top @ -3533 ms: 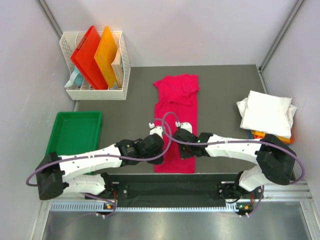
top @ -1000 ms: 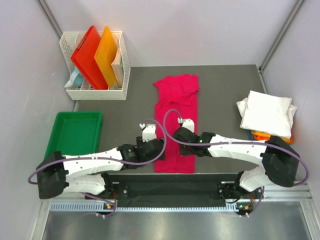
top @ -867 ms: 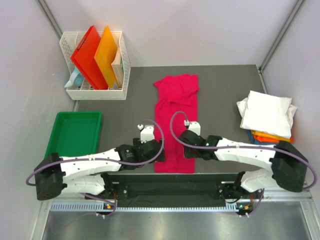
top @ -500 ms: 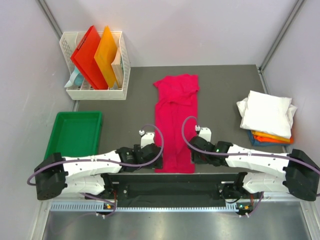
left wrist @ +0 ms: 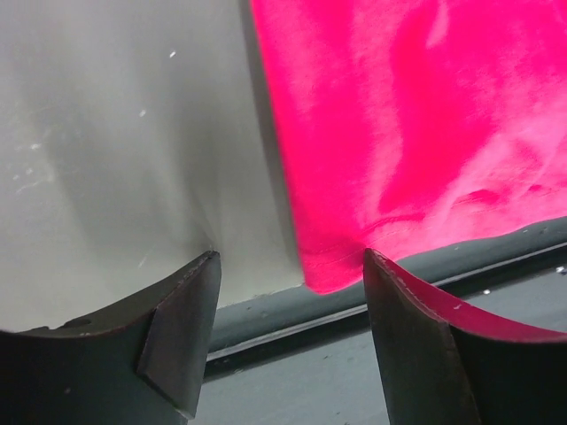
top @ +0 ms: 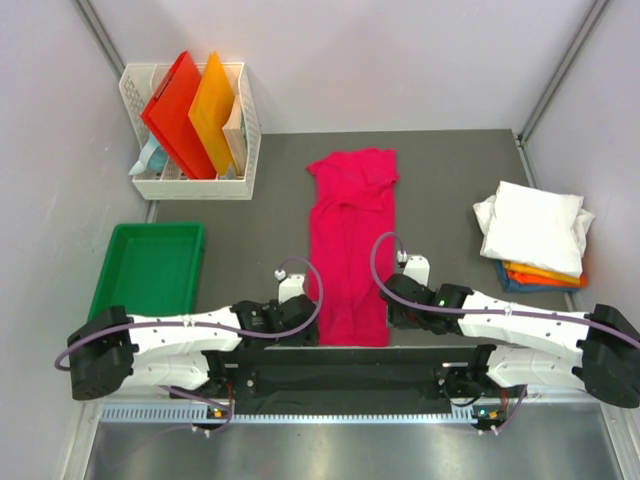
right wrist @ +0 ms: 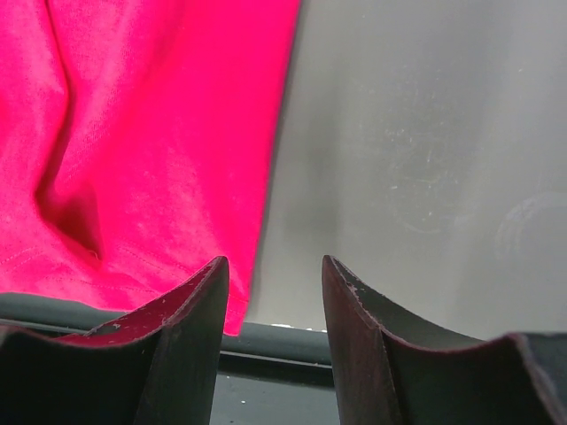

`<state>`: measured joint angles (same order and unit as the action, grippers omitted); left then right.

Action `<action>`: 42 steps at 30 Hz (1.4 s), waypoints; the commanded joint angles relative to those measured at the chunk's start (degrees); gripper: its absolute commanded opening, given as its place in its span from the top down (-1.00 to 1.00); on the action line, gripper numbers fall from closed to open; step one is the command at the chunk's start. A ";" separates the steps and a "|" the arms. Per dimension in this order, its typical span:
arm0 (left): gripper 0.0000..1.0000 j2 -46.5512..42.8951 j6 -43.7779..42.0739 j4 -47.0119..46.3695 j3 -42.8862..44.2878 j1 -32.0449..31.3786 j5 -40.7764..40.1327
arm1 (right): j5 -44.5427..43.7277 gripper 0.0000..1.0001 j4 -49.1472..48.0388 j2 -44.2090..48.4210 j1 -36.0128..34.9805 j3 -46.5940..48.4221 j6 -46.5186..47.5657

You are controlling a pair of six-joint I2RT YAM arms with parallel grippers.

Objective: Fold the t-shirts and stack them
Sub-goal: Grab the bottom of the folded rectangular tshirt with both arms

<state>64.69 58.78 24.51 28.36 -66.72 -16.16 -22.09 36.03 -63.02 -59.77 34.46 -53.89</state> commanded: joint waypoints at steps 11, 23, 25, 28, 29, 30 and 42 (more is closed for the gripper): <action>0.08 4.84 -0.43 -6.32 1.26 -0.52 1.66 | -1.56 0.09 -0.35 1.32 0.27 -0.97 -1.04; 1.00 3.25 1.95 -5.62 -1.38 -0.69 2.45 | 1.08 0.09 -2.28 1.76 0.18 -2.82 -0.69; 1.00 3.43 1.86 -5.62 -1.38 -0.69 2.45 | 2.48 0.05 -3.33 3.17 0.09 -3.43 -0.08; 1.00 4.39 1.51 -5.62 -0.85 -0.69 2.63 | 4.06 -0.01 -5.88 3.79 0.09 -4.40 0.36; 1.00 4.66 1.25 -5.70 -0.76 -0.69 2.63 | 4.33 -0.02 -6.58 3.35 0.09 -4.40 0.36; 1.00 5.18 1.07 -5.79 -0.41 -0.69 3.06 | 4.59 -0.04 -7.02 2.13 0.09 -4.14 0.45; 1.00 5.63 -0.07 -4.83 0.73 -0.87 3.16 | 9.78 0.09 -12.74 -4.47 -1.67 -7.30 -1.13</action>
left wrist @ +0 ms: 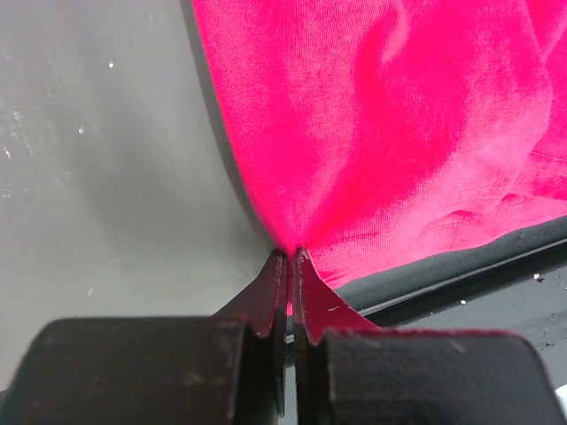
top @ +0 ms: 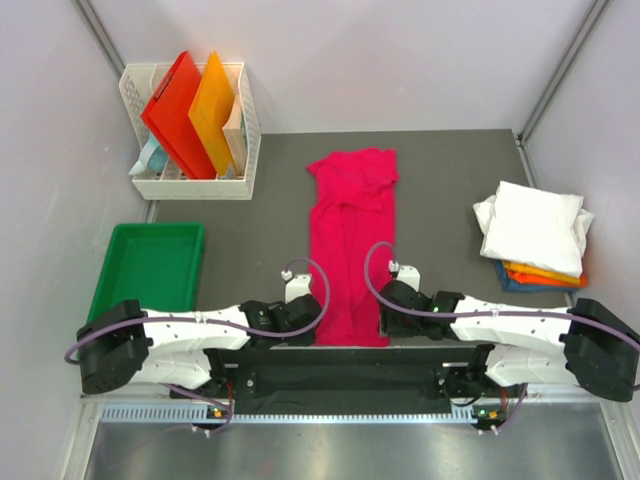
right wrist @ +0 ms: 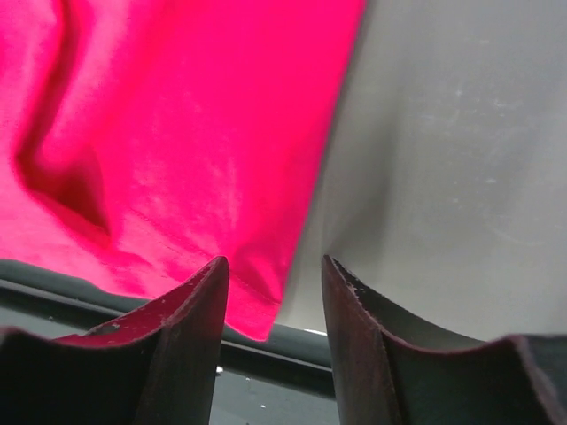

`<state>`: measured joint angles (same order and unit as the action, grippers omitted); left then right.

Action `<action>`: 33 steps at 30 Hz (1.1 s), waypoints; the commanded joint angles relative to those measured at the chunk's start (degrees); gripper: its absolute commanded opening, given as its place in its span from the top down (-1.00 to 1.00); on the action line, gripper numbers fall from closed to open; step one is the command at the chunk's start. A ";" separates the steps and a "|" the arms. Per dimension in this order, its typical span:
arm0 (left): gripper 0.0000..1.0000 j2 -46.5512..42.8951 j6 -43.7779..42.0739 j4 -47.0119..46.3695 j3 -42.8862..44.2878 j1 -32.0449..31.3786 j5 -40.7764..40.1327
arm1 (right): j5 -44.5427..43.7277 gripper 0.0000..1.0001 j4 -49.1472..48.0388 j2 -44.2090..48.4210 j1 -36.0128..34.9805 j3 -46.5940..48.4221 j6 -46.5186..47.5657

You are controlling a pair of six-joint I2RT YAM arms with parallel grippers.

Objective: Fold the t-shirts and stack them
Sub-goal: Grab the bottom of the folded rectangular tshirt with both arms, then fold the folded rectangular tshirt in 1/3 of the way

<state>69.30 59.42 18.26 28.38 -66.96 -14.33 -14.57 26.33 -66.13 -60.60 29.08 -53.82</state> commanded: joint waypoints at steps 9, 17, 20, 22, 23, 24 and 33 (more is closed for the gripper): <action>1.00 0.14 -0.97 2.30 0.80 -0.45 1.32 | 3.67 0.73 -3.65 -1.37 -1.36 -4.56 -3.83; 1.00 -2.14 -0.88 3.88 0.80 -0.54 0.27 | 1.12 1.00 1.70 2.92 -3.65 -4.21 -7.17; 1.00 -4.68 -1.50 6.16 2.63 -1.15 -2.71 | -3.35 1.00 6.71 6.26 -6.37 -1.24 -8.49; 1.00 -6.88 -3.16 8.18 4.57 -1.77 -6.56 | -7.65 1.00 10.84 7.76 -7.51 1.05 -8.58; 1.00 -7.50 -3.78 10.02 6.93 -1.77 -7.81 | -9.06 1.00 12.07 8.99 -7.52 3.33 -8.32; 1.00 -8.03 -4.57 10.65 8.08 -1.77 -8.87 | -11.69 1.00 13.91 9.52 -7.52 4.48 -7.97; 1.00 -5.49 -10.81 12.59 17.76 -1.77 -14.67 | -18.56 1.00 16.74 6.01 -6.55 15.48 -2.08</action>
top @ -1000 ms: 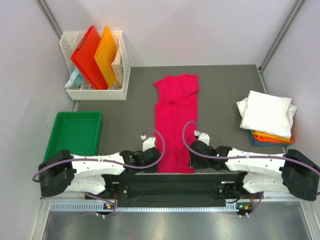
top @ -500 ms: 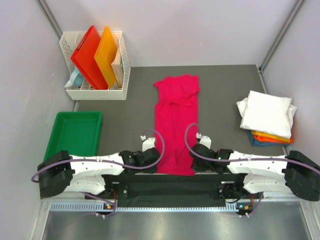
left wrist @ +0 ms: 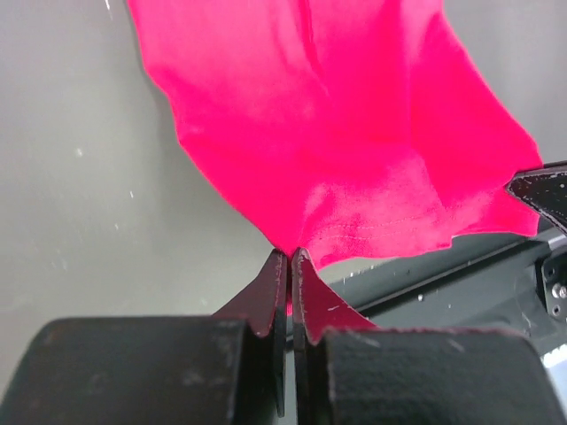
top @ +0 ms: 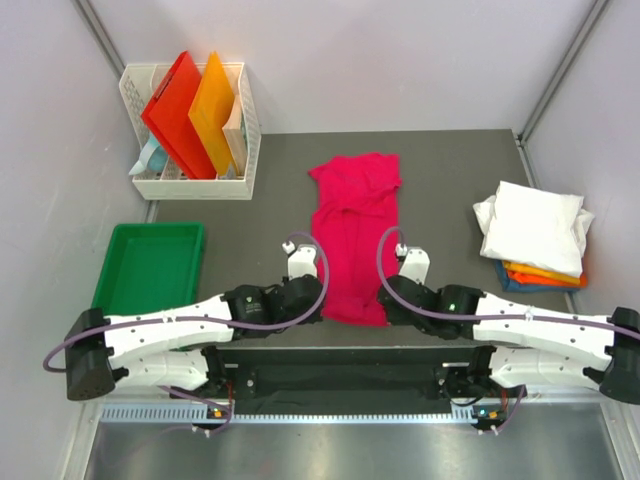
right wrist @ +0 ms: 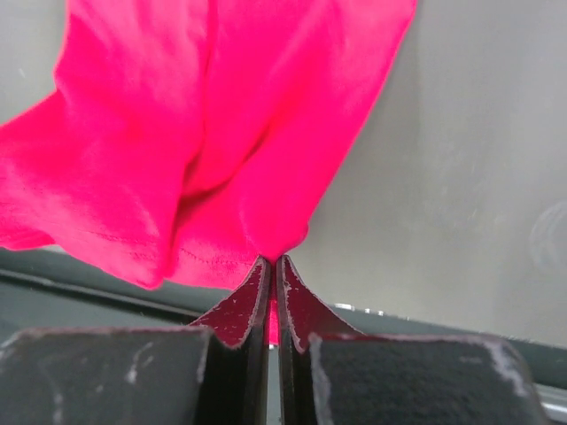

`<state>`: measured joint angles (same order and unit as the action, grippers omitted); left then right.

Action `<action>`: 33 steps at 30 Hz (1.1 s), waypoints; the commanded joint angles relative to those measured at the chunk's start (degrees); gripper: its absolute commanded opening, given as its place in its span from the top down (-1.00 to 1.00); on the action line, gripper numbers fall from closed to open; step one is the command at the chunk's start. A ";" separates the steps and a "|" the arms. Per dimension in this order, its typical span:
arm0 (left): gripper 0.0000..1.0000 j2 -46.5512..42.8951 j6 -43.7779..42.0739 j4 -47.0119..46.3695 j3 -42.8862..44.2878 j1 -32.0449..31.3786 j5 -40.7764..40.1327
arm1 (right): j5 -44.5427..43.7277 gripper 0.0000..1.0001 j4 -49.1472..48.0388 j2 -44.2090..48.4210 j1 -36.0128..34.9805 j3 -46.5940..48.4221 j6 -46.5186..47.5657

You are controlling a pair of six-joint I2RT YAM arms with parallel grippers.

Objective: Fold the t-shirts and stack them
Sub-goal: Fold the folded rectangular tshirt in 1/3 of the way

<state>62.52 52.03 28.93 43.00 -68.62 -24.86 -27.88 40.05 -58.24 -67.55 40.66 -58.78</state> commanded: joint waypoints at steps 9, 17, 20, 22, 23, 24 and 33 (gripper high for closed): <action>1.00 2.34 -7.90 -0.71 6.83 0.15 -11.60 | -7.37 1.00 2.58 -3.81 7.05 9.52 7.88; 1.00 14.02 -15.37 -5.70 14.82 11.48 -8.63 | -2.54 1.00 -6.37 -13.91 21.31 17.07 22.03; 1.00 18.24 -19.58 -8.88 18.07 17.10 -5.91 | -0.51 1.00 -8.67 -20.15 26.92 21.20 25.38; 1.00 21.23 -21.70 -10.55 20.62 21.13 -3.45 | 0.62 1.00 -9.81 -24.80 28.95 24.63 27.23; 1.00 22.20 -23.27 -11.43 21.59 22.38 -3.00 | 1.24 1.00 -10.08 -26.12 31.05 25.86 27.49; 1.00 23.94 -24.33 -12.13 23.25 23.43 -2.22 | 1.68 1.00 -10.43 -28.49 31.94 27.96 28.28; 1.00 36.61 -29.18 -14.16 33.01 31.09 4.47 | 4.06 1.00 -12.89 -41.15 37.84 37.73 30.13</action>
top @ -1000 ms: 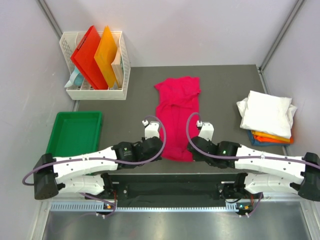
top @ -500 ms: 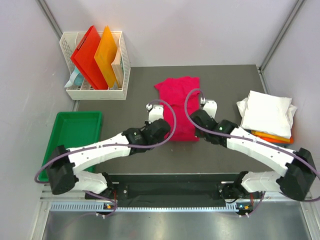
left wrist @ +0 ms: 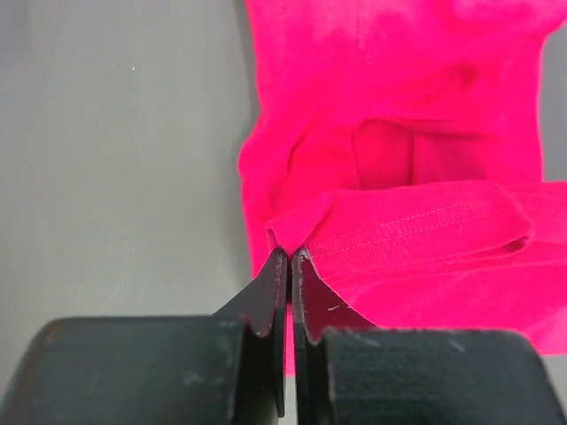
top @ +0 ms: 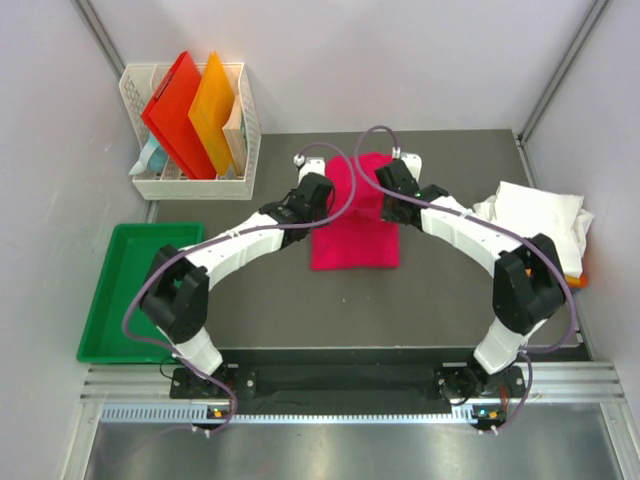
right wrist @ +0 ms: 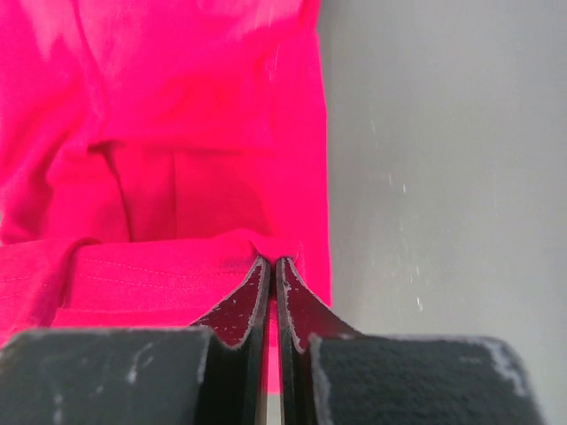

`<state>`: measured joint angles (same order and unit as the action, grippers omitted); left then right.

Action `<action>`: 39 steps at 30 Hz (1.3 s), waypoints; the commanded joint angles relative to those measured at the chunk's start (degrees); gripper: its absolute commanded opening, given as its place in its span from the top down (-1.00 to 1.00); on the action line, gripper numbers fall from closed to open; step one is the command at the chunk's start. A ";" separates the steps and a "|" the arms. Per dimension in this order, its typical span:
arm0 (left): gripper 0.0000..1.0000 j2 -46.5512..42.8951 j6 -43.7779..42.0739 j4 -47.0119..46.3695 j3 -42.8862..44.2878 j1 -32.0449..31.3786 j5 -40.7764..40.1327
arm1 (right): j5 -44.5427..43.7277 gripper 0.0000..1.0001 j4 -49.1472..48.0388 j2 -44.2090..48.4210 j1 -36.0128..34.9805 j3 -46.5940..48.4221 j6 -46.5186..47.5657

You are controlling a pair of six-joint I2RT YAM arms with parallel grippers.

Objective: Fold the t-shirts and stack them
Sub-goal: Fold the folded rectangular tshirt in 1/3 of the way

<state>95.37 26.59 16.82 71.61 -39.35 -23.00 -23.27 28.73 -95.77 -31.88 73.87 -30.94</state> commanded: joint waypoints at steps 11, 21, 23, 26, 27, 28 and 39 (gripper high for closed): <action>1.00 14.04 -2.68 -1.97 11.00 4.02 5.78 | 1.03 1.00 -2.28 -12.51 3.75 9.36 2.28; -0.56 11.07 -2.51 -2.84 14.17 4.02 0.16 | 1.82 0.20 -4.82 -6.46 3.67 8.75 3.69; -0.75 9.75 -1.54 -2.49 13.82 4.02 0.85 | 2.43 0.16 -4.56 -5.31 2.79 7.62 3.60; -0.70 7.73 0.39 -2.41 11.19 3.67 3.66 | 4.45 0.21 -5.00 -3.20 1.03 4.64 3.43; -0.64 7.11 1.00 -2.23 10.05 3.23 4.54 | 5.76 0.53 -5.87 -2.42 0.59 3.49 3.25; -0.51 6.06 1.70 -3.71 8.56 3.06 6.29 | 6.39 0.71 -6.31 -2.15 -0.11 2.26 2.82; 1.00 10.71 5.23 -7.59 0.81 1.91 15.09 | 7.36 1.00 -9.04 -7.94 -1.52 -2.94 -0.09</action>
<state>104.25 30.59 12.62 72.16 -37.36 -11.27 -15.68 22.24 -101.47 -33.17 69.30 -30.13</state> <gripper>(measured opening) 0.011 0.004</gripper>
